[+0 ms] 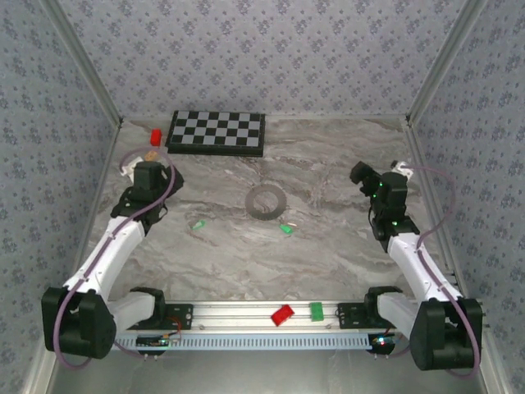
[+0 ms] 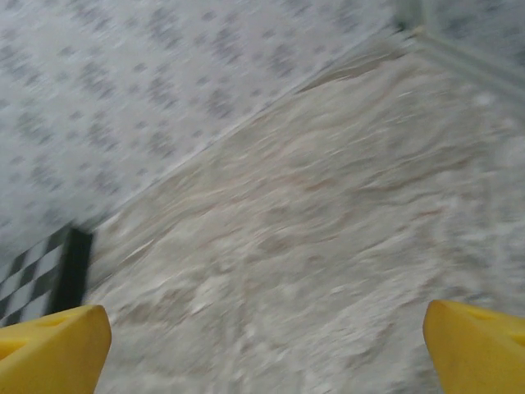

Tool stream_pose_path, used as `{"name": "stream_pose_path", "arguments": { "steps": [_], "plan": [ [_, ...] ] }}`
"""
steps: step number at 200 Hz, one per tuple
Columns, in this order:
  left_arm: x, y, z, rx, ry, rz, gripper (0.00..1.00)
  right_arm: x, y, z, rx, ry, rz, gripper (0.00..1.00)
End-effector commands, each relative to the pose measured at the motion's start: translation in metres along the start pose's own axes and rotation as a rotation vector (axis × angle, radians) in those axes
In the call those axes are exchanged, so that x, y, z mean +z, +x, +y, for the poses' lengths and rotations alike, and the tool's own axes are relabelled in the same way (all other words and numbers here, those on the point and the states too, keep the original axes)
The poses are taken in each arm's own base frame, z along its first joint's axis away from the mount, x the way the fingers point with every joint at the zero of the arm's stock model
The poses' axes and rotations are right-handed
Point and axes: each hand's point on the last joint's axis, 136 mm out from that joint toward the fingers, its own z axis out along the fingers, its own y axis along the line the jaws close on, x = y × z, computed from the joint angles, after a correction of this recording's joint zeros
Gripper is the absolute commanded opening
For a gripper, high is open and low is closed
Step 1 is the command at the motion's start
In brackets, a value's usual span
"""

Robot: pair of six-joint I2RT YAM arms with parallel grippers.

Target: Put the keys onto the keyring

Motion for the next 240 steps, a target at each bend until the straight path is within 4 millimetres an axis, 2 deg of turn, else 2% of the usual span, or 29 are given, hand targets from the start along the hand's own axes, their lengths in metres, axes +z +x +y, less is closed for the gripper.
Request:
{"name": "stream_pose_path", "arguments": {
  "steps": [1, 13, 32, 65, 99, 117, 132, 140, 170, 181, 210, 220, 240],
  "plan": [
    [0.001, 0.027, -0.017, 0.086, 0.08, 0.052, 1.0, 0.002, 0.005, 0.048, -0.078, -0.163, 0.063, 0.99],
    [0.004, 0.039, -0.026, 0.129, 0.118, 0.059, 1.0, 0.005, 0.014, 0.059, -0.107, -0.179, 0.1, 0.99],
    [0.007, 0.053, -0.031, 0.17, 0.133, 0.079, 1.0, 0.009, 0.03, 0.076, -0.14, -0.217, 0.146, 1.0],
    [0.011, 0.079, -0.038, 0.228, 0.183, 0.164, 1.0, 0.013, 0.071, 0.108, -0.266, -0.292, 0.274, 0.99],
    [0.013, 0.099, -0.06, 0.271, 0.297, 0.225, 1.0, 0.021, 0.114, 0.12, -0.359, -0.31, 0.424, 1.0],
    [0.017, 0.106, -0.074, 0.293, 0.338, 0.244, 1.0, 0.027, 0.13, 0.125, -0.375, -0.322, 0.491, 0.89],
    [0.023, 0.111, -0.084, 0.304, 0.342, 0.27, 1.0, 0.03, 0.143, 0.13, -0.372, -0.334, 0.55, 0.73],
    [0.026, 0.113, -0.09, 0.314, 0.347, 0.283, 1.0, 0.031, 0.151, 0.13, -0.372, -0.333, 0.585, 0.65],
    [0.034, 0.119, -0.111, 0.349, 0.368, 0.313, 0.97, 0.033, 0.181, 0.113, -0.302, -0.262, 0.71, 0.53],
    [0.035, 0.121, -0.12, 0.361, 0.386, 0.314, 0.97, 0.032, 0.193, 0.108, -0.243, -0.252, 0.743, 0.5],
    [0.041, 0.131, -0.134, 0.395, 0.401, 0.331, 0.97, 0.033, 0.218, 0.109, -0.096, -0.276, 0.808, 0.45],
    [0.042, 0.135, -0.139, 0.406, 0.41, 0.333, 0.97, 0.034, 0.224, 0.107, -0.063, -0.27, 0.828, 0.41],
    [0.04, 0.139, -0.143, 0.42, 0.423, 0.334, 0.97, 0.037, 0.234, 0.101, -0.004, -0.234, 0.851, 0.41]
  ]
}}
